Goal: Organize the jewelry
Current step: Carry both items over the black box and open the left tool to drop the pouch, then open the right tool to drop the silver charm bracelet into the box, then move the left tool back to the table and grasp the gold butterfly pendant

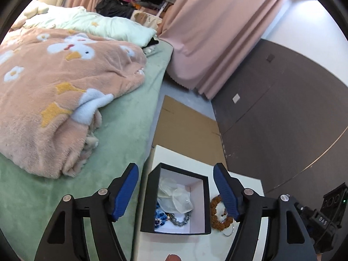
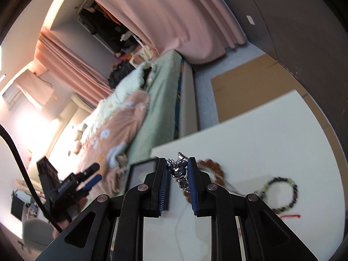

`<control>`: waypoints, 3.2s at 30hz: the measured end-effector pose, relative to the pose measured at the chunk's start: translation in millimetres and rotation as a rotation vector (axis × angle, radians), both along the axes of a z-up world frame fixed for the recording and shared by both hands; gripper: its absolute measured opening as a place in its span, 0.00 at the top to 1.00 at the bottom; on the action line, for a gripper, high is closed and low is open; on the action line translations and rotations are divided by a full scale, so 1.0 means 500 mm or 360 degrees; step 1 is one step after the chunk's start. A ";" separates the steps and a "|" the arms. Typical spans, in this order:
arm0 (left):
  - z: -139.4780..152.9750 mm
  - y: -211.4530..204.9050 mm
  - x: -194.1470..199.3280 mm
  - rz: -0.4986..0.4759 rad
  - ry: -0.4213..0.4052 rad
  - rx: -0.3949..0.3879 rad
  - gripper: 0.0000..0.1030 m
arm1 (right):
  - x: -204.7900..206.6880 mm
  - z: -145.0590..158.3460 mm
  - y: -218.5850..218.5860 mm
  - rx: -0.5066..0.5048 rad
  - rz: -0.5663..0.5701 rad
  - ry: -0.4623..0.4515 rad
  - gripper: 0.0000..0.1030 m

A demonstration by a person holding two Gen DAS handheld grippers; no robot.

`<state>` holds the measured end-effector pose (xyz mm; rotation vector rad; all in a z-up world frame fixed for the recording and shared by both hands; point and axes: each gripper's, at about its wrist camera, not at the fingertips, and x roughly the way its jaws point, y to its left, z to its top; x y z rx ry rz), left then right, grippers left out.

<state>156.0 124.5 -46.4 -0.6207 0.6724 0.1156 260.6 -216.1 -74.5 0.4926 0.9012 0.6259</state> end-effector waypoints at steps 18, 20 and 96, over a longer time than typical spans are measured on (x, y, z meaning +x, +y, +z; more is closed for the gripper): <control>0.040 0.091 -0.058 0.0095 -0.0209 -0.0173 0.30 | -0.041 0.324 0.180 -0.0003 0.0125 -0.0464 0.80; 0.042 0.098 -0.061 0.0104 -0.0210 -0.0183 0.30 | -0.042 0.342 0.204 -0.0001 0.0147 -0.0480 0.80; -0.152 -0.481 0.078 -0.0786 0.0223 0.0387 0.55 | -0.006 -0.125 -0.212 -0.0357 -0.0335 0.0600 0.34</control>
